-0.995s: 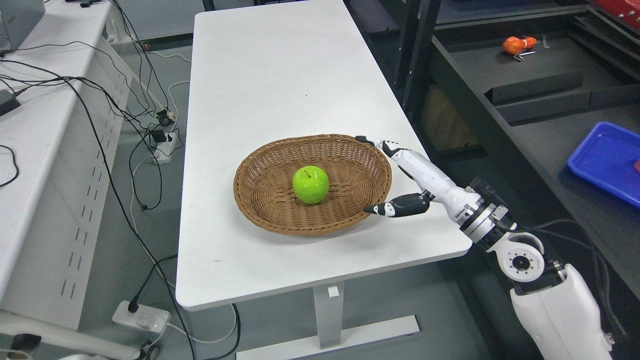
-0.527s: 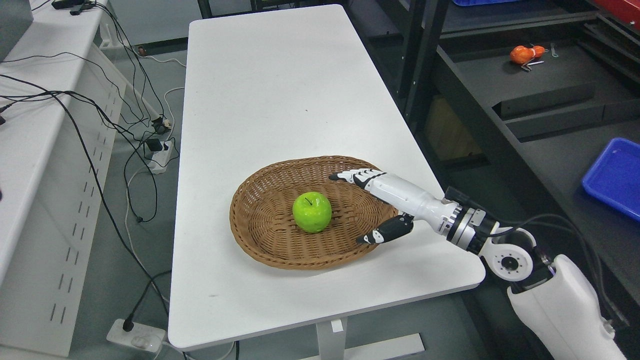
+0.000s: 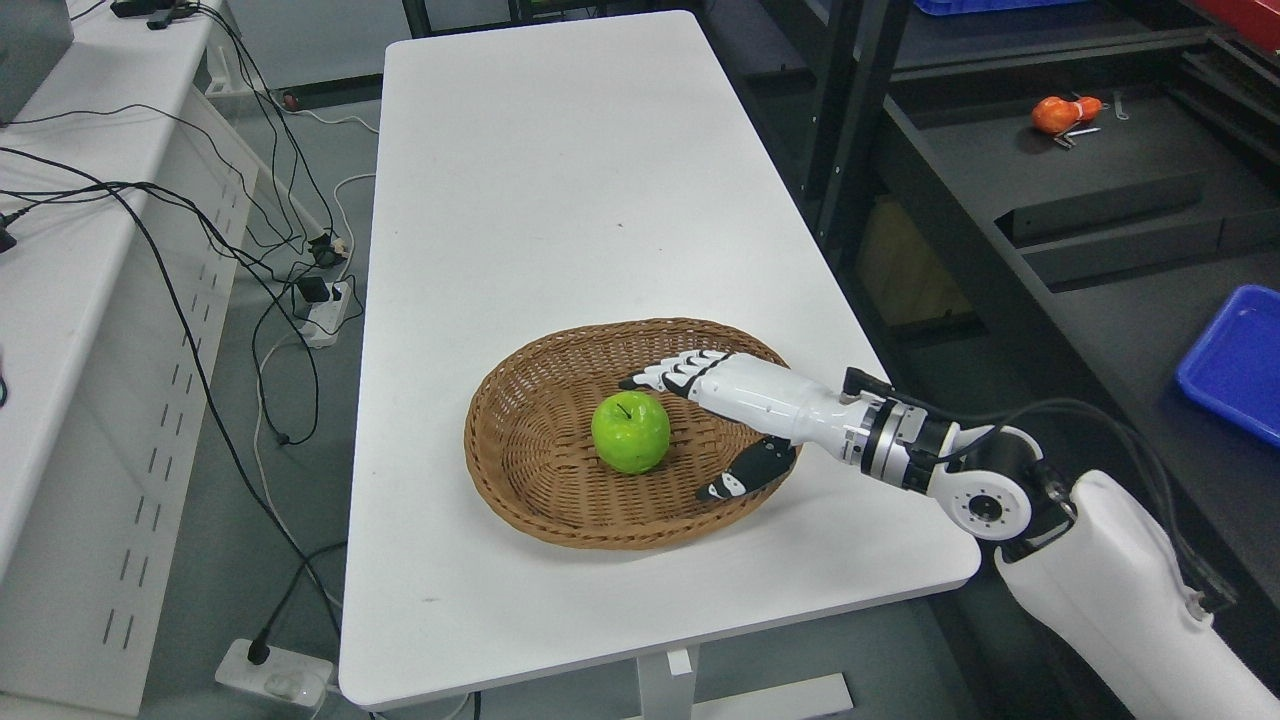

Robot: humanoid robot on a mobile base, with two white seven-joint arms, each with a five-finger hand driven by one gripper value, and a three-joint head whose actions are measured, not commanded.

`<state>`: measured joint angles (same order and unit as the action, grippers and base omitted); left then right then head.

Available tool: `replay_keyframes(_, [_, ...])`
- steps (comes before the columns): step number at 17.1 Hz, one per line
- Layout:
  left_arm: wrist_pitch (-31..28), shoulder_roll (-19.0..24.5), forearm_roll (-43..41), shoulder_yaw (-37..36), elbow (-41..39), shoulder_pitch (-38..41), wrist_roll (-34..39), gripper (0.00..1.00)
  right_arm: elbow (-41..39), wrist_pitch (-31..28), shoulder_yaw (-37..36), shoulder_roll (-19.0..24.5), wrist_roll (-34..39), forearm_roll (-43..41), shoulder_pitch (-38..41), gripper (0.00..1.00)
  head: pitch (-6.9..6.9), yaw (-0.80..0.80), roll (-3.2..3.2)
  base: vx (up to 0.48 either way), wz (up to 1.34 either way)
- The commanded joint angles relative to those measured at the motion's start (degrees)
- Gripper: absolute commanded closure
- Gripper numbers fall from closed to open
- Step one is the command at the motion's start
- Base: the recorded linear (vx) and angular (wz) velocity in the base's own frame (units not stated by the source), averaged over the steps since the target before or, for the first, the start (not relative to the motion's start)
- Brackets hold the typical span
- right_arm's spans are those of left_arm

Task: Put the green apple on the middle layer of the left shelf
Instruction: 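Lower the right hand around the green apple in the basket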

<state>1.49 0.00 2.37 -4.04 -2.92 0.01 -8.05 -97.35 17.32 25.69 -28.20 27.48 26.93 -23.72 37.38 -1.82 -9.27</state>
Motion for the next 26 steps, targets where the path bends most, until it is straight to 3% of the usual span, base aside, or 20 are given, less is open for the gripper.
replay_keyframes(1, [0.01,1.00,0.00,0.00,0.02,-0.72,0.05,0.00,5.05,-2.10,7.71,1.12,0.82,0.84,-6.24,0.00,0.00,0.00,0.00,0.000,0.00])
replay_keyframes(10, [0.01,1.00,0.00,0.00,-0.07,-0.72,0.05,0.00,16.40,-3.87,8.68,4.38,2.66,3.03,-8.45,0.00,0.00,0.00,0.00,0.000,0.00])
replay_keyframes(18, [0.01,1.00,0.00,0.00,0.02,-0.72,0.05,0.00,16.84,-3.08,8.85,5.88,2.66,2.25,-6.52,0.00,0.00,0.00,0.00,0.000,0.00])
replay_keyframes(23, [0.01,1.00,0.00,0.00,0.02,-0.72,0.05,0.00,17.02,-3.08,8.68,11.49,2.66,3.12,-7.74,0.00,0.00,0.00,0.00,0.000,0.00])
replay_keyframes(26, [0.01,1.00,0.00,0.00,0.02,-0.72,0.05,0.00,17.28,-3.08,8.59,11.95,2.66,3.13,-8.45,0.00,0.00,0.00,0.00,0.000,0.00])
